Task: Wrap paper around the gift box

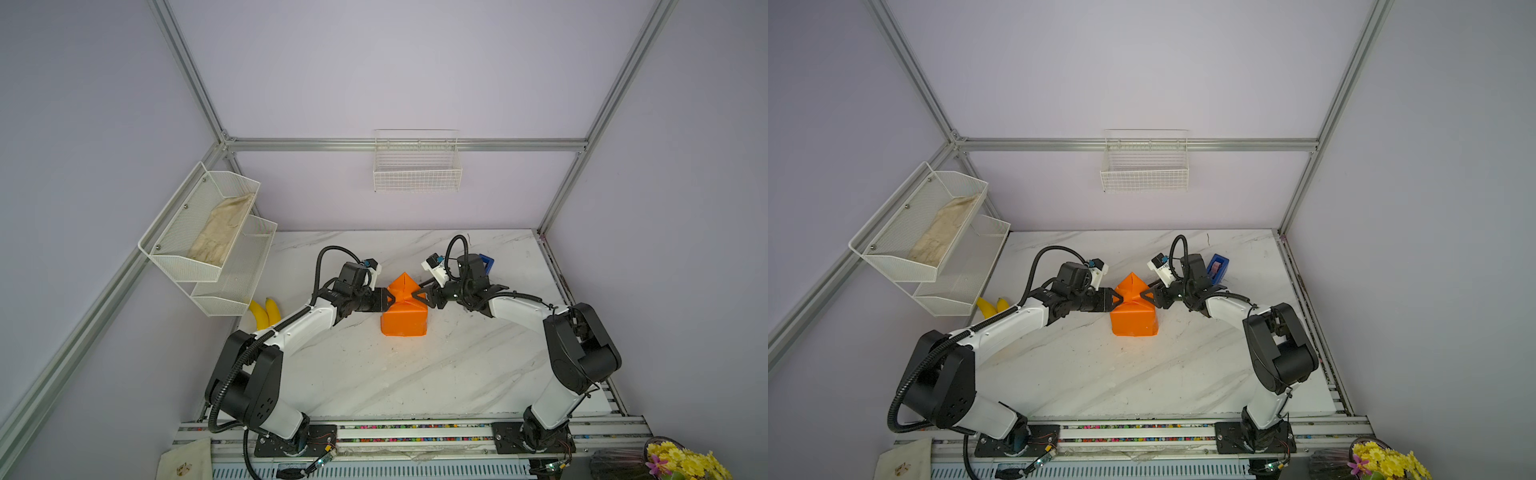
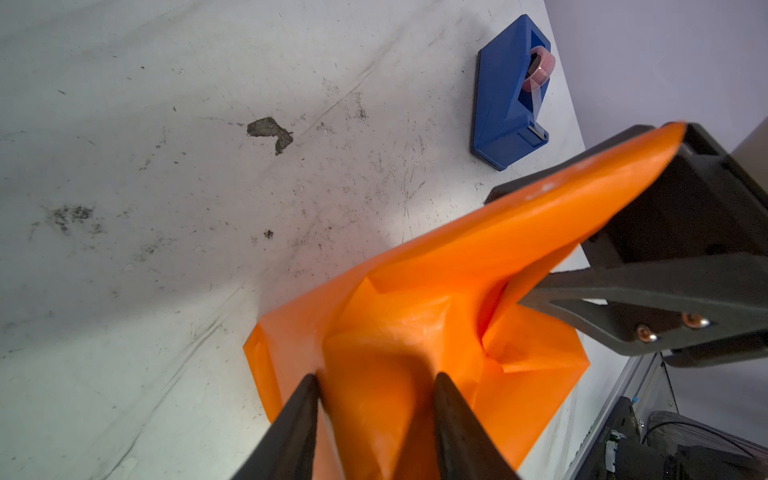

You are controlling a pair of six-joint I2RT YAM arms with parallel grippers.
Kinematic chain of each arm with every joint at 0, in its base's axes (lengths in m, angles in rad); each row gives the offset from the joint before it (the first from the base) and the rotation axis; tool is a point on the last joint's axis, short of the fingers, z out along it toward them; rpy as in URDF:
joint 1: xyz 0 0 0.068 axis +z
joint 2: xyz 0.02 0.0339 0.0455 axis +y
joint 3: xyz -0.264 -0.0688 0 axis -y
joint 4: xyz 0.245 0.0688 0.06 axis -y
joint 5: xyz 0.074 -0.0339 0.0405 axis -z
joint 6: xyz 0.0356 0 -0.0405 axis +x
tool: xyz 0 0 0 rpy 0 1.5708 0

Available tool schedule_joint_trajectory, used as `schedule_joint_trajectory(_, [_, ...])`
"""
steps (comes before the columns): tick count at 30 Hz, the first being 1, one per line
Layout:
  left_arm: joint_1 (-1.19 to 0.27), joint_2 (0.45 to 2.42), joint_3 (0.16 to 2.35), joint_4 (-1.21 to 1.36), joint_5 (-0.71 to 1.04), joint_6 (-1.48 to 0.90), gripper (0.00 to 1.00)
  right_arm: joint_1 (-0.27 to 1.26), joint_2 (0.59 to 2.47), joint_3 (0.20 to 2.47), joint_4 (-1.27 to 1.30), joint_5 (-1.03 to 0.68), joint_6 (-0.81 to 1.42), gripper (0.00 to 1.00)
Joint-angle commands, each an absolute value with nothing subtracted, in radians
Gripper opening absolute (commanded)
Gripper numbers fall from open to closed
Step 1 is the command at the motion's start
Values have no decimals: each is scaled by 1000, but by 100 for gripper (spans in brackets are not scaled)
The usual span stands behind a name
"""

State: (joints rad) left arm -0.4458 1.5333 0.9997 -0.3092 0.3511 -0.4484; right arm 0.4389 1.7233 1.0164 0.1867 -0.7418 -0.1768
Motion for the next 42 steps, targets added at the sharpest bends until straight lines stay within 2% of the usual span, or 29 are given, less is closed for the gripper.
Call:
schedule_joint_trajectory(1, [-483, 1618, 945, -587, 317, -393, 43, 444, 1769, 1033, 89, -752, -289, 47])
schedule_joint_trajectory(14, [-501, 1647, 945, -591, 300, -388, 42, 477, 1860, 1126, 5, -858, -377, 37])
schedule_joint_trajectory(20, [-503, 1651, 943, -591, 295, -388, 43, 487, 1882, 1165, -45, -876, -412, 27])
schedule_joint_trajectory(29, [-505, 1645, 942, -591, 279, -387, 42, 489, 1817, 1137, -39, -861, -404, 16])
schedule_joint_trajectory(33, [-505, 1638, 942, -593, 264, -388, 43, 492, 1769, 1111, -30, -838, -380, 18])
schedule_joint_trajectory(35, [-505, 1636, 944, -592, 265, -389, 43, 498, 1738, 1089, -9, -838, -362, 23])
schedule_joint_trajectory(42, [-505, 1632, 946, -597, 267, -389, 42, 514, 1669, 1061, 14, -788, -334, 30])
